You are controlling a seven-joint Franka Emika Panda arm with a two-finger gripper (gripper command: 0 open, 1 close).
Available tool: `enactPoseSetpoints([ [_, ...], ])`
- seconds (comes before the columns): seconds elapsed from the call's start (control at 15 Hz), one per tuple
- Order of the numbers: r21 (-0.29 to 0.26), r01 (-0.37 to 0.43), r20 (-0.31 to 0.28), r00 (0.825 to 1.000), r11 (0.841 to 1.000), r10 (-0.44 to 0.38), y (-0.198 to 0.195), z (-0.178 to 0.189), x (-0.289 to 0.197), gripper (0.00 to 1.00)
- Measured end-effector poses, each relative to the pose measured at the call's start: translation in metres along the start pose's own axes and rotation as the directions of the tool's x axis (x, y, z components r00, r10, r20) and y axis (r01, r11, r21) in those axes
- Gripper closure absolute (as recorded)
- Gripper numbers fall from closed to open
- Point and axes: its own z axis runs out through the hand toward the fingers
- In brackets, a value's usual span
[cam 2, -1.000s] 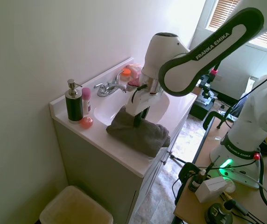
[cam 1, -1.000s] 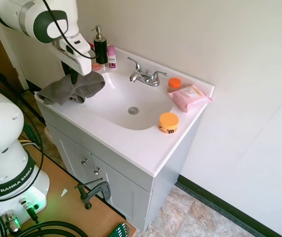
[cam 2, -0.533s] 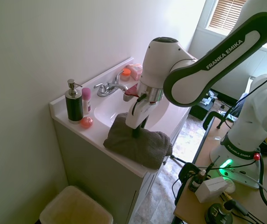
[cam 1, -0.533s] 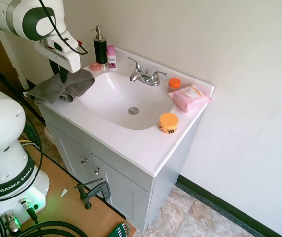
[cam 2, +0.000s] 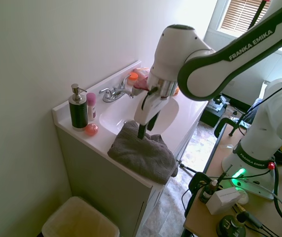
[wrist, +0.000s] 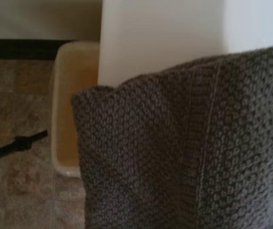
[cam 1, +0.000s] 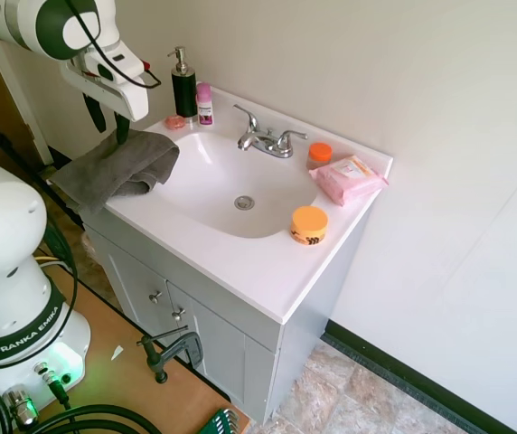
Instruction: Clean the sink
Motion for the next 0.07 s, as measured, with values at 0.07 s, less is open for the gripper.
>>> enactPoseSetpoints([
  [0.07, 0.009, -0.018, -0.014, 1.000, 1.000, 0.018, 0.0040, -0.0150, 0.0178, 0.00],
])
